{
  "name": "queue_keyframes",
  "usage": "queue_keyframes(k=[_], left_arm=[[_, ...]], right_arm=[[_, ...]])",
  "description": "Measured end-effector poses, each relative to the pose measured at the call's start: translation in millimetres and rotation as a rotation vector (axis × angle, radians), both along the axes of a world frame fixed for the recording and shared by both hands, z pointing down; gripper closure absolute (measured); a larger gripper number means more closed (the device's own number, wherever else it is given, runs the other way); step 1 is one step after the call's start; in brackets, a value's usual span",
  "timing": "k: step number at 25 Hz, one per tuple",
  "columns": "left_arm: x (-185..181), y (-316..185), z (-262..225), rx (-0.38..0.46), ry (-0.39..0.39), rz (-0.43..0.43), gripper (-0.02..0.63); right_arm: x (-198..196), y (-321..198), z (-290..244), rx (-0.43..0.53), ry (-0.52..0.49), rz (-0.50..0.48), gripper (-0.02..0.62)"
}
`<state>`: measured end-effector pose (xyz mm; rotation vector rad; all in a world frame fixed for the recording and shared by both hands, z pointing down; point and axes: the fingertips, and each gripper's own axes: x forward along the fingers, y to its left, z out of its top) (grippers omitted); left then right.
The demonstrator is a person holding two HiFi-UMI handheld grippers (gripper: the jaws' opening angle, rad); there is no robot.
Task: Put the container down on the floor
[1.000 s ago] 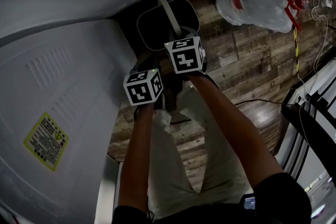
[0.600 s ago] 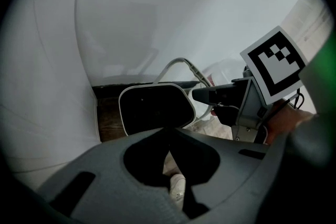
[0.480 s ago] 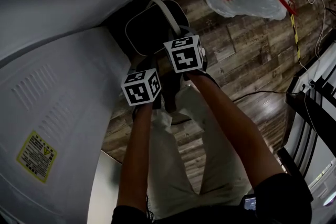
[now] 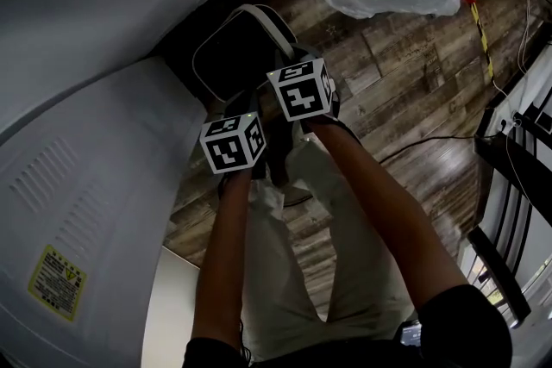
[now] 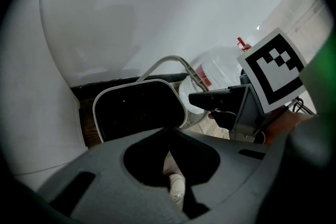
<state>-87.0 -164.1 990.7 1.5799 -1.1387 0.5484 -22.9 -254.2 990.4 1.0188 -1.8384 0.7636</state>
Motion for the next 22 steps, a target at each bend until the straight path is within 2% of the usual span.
queue_keyframes(k=[9,18,22], left_arm=[[21,-6,20,-0.009,0.004,0.054,0.592],[35,-28,37,0.022,0.003,0.088,0.592],[37,-37,45,0.029,-0.002,0.106,0.592]], right_arm=[[29,-11,20,0.002,0.004,0.045,0.563],[50,-19,53,-0.069,-0.017,0.096,0.562],[57,-25,63,-0.065,-0.017,0.102,0.561]])
